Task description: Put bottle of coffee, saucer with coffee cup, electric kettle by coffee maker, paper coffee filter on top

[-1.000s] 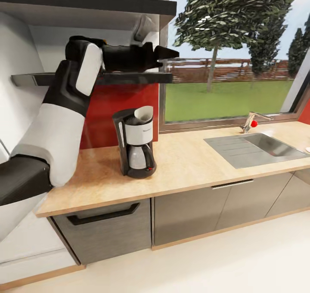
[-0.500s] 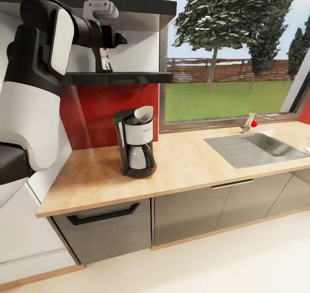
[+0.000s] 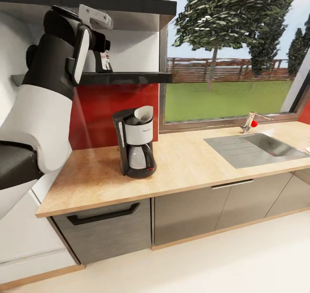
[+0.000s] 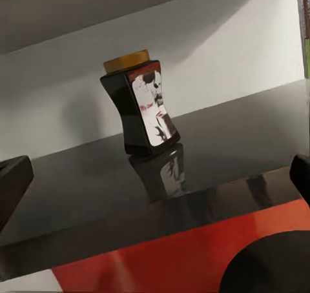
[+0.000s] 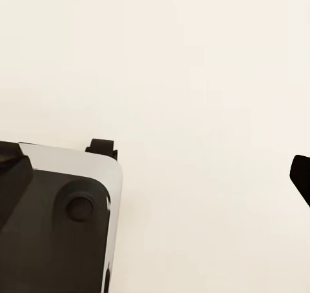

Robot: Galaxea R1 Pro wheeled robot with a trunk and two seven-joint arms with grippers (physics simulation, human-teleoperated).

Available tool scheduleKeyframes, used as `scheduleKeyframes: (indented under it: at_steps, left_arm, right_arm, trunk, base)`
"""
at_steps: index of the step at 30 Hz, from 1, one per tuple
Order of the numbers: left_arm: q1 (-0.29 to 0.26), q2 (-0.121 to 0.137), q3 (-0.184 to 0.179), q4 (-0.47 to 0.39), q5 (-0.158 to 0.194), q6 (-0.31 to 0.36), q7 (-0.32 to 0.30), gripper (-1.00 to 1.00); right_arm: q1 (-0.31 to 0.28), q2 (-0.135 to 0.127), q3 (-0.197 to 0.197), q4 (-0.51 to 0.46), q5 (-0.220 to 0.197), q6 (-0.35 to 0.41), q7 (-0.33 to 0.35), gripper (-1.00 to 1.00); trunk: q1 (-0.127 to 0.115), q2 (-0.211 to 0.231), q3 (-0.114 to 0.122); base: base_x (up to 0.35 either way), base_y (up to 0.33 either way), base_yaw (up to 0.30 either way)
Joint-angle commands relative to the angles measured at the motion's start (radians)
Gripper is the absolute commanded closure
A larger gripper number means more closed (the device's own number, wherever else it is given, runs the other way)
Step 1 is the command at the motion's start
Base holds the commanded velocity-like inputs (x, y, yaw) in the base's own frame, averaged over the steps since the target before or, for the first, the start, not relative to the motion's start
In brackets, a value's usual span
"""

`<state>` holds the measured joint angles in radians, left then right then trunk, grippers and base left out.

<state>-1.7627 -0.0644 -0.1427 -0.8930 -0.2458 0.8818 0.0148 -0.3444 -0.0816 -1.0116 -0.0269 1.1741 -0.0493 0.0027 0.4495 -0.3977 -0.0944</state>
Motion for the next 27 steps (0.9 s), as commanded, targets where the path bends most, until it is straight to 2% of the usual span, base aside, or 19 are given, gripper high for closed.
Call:
scheduleKeyframes:
  at_steps: [1, 5, 7, 10, 13, 16, 21, 27]
  left_arm:
    - [-0.003, 0.000, -0.002, 0.019, -0.002, -0.010, 0.013, -1.00]
    - [-0.012, -0.002, -0.003, 0.125, -0.005, -0.100, 0.074, -1.00]
    - [-0.035, -0.003, 0.009, 0.206, 0.000, -0.180, 0.130, -1.00]
    - [-0.079, -0.003, 0.096, 0.371, 0.030, -0.301, 0.188, -1.00]
    - [-0.099, 0.000, 0.138, 0.454, 0.039, -0.363, 0.200, -1.00]
    - [-0.128, 0.001, 0.163, 0.514, 0.042, -0.391, 0.213, -1.00]
    - [-0.182, 0.005, 0.176, 0.562, 0.042, -0.403, 0.227, -1.00]
    - [-0.184, 0.006, 0.178, 0.556, 0.042, -0.406, 0.229, -1.00]
  right_arm:
    - [-0.001, 0.000, -0.008, 0.001, 0.008, -0.005, 0.000, -1.00]
    - [-0.001, -0.001, -0.008, 0.001, 0.007, -0.019, 0.000, -1.00]
    - [-0.001, -0.001, -0.008, 0.001, 0.008, -0.023, 0.000, -1.00]
    - [-0.001, -0.002, -0.009, 0.001, 0.008, -0.025, 0.000, -1.00]
    - [-0.001, -0.003, -0.009, 0.001, 0.009, -0.026, 0.000, -1.00]
    - [-0.001, -0.003, -0.009, 0.001, 0.009, -0.026, 0.000, -1.00]
    - [-0.001, -0.003, -0.008, 0.001, 0.009, -0.026, 0.000, -1.00]
    - [-0.001, -0.003, -0.010, 0.000, 0.009, -0.026, -0.001, -1.00]
  trunk:
    - [0.001, -0.002, -0.002]
    - [0.001, -0.002, -0.002]
    - [0.001, -0.002, -0.002]
    - [0.001, -0.002, -0.002]
    - [0.001, -0.002, -0.002]
    - [0.001, -0.002, -0.002]
    - [0.001, -0.002, -0.002]
    - [0.001, -0.002, -0.002]
  base:
    - [0.000, 0.000, 0.000]
    - [0.000, 0.000, 0.000]
    - [0.000, 0.000, 0.000]
    - [0.000, 0.000, 0.000]
    - [0.000, 0.000, 0.000]
    - [0.000, 0.000, 0.000]
    - [0.000, 0.000, 0.000]
    - [0.000, 0.000, 0.000]
